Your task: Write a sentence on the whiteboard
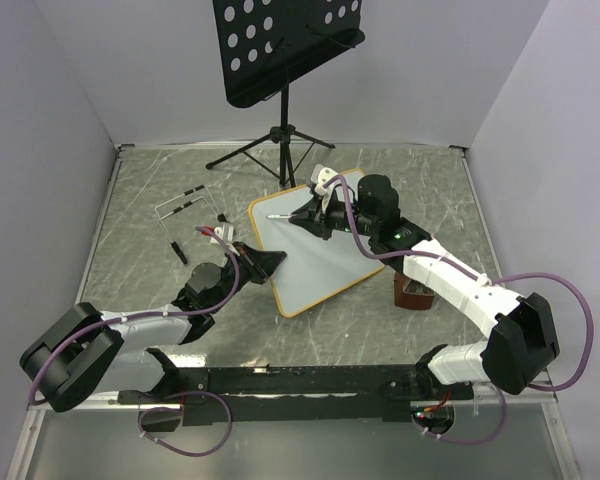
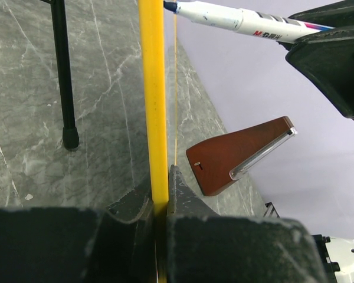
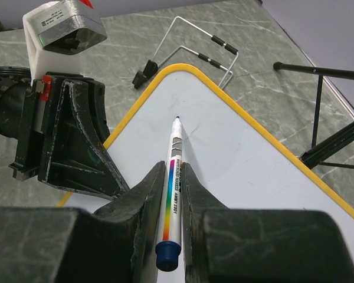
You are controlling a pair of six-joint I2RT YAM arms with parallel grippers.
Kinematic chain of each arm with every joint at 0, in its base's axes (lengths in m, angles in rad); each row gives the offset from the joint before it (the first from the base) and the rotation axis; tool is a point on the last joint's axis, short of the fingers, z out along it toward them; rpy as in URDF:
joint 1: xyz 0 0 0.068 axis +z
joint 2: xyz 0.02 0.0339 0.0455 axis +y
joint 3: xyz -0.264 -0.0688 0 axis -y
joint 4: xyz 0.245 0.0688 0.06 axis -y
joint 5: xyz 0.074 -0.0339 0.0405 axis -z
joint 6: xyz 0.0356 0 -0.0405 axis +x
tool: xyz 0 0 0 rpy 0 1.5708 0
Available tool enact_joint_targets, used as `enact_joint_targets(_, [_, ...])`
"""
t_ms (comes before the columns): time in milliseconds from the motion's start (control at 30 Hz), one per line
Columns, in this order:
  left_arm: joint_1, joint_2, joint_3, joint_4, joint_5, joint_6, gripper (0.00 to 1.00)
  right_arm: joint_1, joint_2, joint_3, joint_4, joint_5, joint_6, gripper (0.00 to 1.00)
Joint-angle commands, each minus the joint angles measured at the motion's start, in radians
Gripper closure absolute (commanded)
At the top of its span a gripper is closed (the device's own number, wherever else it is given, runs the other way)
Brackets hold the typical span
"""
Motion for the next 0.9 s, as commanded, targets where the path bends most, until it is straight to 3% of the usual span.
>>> enact_joint_targets(0, [-0.011,-0.001,0.007,0.045,0.033,0.067,0.99,0.006,0.0,-0.004,-0.016,-0.008,-0.019,1.0])
enact_joint_targets(867, [-0.01,0.002,-0.006,0.07,0.001,0.036,0.99,0.015,-0.063,-0.058,-0.14,-0.047,-0.044,1.0])
